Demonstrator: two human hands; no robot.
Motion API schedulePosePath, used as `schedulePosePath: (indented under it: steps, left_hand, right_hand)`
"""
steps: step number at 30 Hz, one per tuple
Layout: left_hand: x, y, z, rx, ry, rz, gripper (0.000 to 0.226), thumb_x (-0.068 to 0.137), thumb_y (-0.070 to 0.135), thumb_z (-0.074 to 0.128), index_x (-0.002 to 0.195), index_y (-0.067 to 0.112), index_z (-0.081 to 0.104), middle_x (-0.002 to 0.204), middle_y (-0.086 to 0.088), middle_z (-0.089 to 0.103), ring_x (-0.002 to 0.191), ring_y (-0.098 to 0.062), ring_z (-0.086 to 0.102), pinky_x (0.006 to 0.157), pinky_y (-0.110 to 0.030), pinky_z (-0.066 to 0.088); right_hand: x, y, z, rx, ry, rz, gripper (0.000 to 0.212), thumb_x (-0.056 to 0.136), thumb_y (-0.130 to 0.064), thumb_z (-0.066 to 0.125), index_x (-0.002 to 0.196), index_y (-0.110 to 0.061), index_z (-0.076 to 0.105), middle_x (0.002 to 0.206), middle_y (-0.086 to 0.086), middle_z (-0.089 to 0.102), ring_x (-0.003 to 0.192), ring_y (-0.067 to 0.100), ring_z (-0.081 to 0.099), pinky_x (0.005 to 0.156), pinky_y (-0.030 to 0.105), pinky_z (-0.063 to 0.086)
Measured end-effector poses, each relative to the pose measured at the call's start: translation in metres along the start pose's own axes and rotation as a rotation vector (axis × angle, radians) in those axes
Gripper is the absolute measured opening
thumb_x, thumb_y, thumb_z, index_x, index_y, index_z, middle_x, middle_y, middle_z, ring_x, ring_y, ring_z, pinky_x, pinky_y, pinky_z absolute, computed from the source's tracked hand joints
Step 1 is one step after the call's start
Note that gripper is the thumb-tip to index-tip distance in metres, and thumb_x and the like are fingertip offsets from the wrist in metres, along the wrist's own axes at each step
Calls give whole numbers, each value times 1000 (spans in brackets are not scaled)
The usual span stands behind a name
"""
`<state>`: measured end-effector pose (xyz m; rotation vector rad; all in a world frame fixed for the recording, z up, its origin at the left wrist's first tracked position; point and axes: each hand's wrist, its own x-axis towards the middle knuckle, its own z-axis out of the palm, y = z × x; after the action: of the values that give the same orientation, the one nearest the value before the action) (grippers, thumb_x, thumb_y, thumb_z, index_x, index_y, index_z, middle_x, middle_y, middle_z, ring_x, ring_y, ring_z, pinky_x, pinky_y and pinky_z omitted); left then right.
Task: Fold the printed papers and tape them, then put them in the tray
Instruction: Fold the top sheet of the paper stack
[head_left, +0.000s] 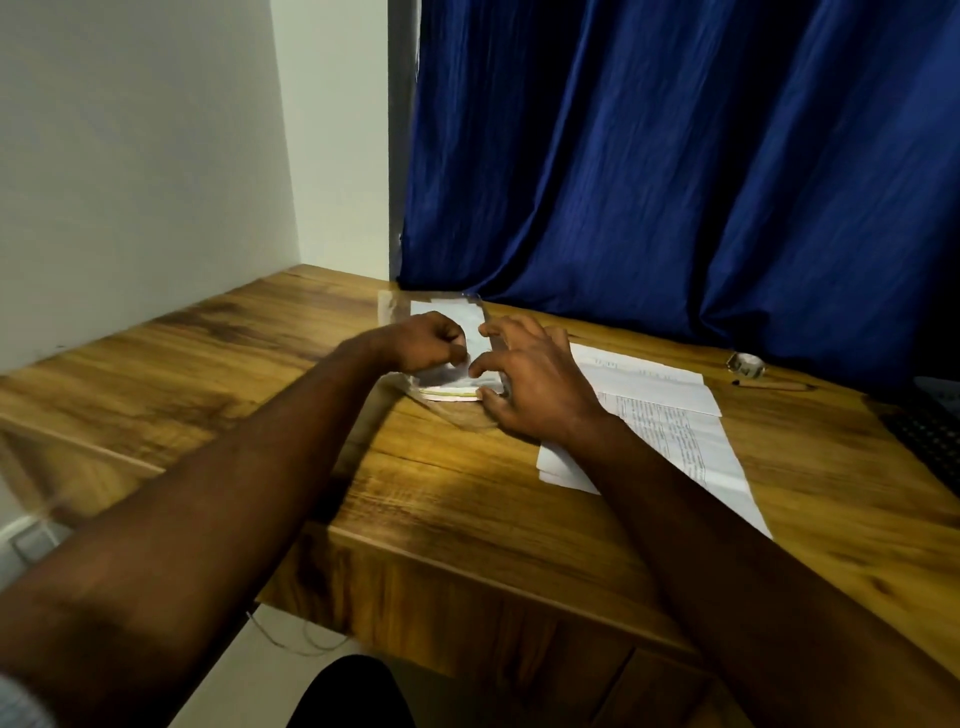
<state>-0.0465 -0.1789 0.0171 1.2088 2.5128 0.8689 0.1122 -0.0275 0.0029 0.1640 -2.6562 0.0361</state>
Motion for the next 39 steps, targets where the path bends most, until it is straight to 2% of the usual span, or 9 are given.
schedulePosePath:
  steps: [7, 13, 19, 23, 26, 29, 33, 37, 39]
  left_hand:
    - [2, 0, 2, -16, 12, -11, 20, 102, 20, 63, 84, 21, 70, 85, 4, 67, 85, -12, 59, 74, -30, 44]
    - [-2, -7, -2, 19, 17, 34, 15, 99, 14, 65, 91, 6, 75, 84, -4, 73, 83, -14, 63, 81, -33, 50]
    - [-4, -7, -3, 38, 40, 62, 12, 97, 12, 68, 89, 5, 74, 79, -3, 69, 77, -14, 61, 81, -36, 50]
    - [-7, -4, -4, 59, 82, 77, 9, 95, 14, 73, 94, 4, 74, 96, -12, 75, 98, -25, 68, 97, -44, 54]
    - [-8, -4, -7, 74, 74, 50, 5, 92, 12, 76, 92, 13, 71, 103, -7, 74, 110, -22, 68, 108, -49, 51]
    - [-9, -4, -10, 69, 69, 55, 13, 91, 6, 76, 90, 17, 70, 108, -2, 74, 114, -14, 67, 111, -41, 50]
    - [-9, -3, -12, 79, 50, 90, 6, 90, 2, 78, 95, 4, 76, 105, 0, 76, 106, -7, 67, 106, -29, 49]
    - [-11, -2, -17, 106, 41, 27, 9, 96, -2, 68, 92, 7, 70, 93, -5, 68, 89, -18, 63, 83, -33, 51]
    - [-15, -8, -15, 194, 19, -46, 11, 99, -2, 62, 93, 8, 65, 98, -11, 65, 89, -25, 63, 77, -21, 54]
  right_hand:
    - [16, -14, 13, -150, -136, 147, 29, 94, -33, 75, 123, -33, 79, 170, 0, 34, 159, 24, 19, 120, 57, 22]
    - [14, -8, 21, -67, -64, 140, 21, 98, -31, 71, 116, -33, 81, 164, -5, 44, 155, 19, 25, 120, 57, 21]
    - [10, -5, 23, -14, 71, 111, 12, 91, -33, 79, 102, -32, 84, 141, -10, 59, 142, 14, 39, 114, 52, 26]
    - [9, -4, 17, 14, 152, 106, 7, 85, -33, 83, 92, -33, 82, 133, -13, 60, 135, 13, 43, 104, 42, 21]
    - [6, 0, 8, 70, 172, 50, 7, 83, -33, 85, 90, -32, 82, 136, -12, 59, 135, 12, 41, 100, 38, 21]
    - [8, 7, -11, 339, 81, 32, 8, 83, -25, 86, 89, -28, 82, 125, -13, 69, 127, 10, 54, 107, 44, 38]
    - [10, 7, -32, 555, -54, 37, 8, 88, -18, 82, 88, -26, 80, 89, -13, 76, 89, 3, 69, 85, 35, 57]
    - [11, 1, -47, 741, 0, 73, 9, 91, -21, 82, 89, -23, 74, 88, -7, 75, 84, 12, 72, 75, 32, 56]
    - [14, -3, -57, 869, 73, 73, 13, 94, -16, 79, 89, -19, 68, 84, -6, 74, 79, 12, 71, 69, 28, 55]
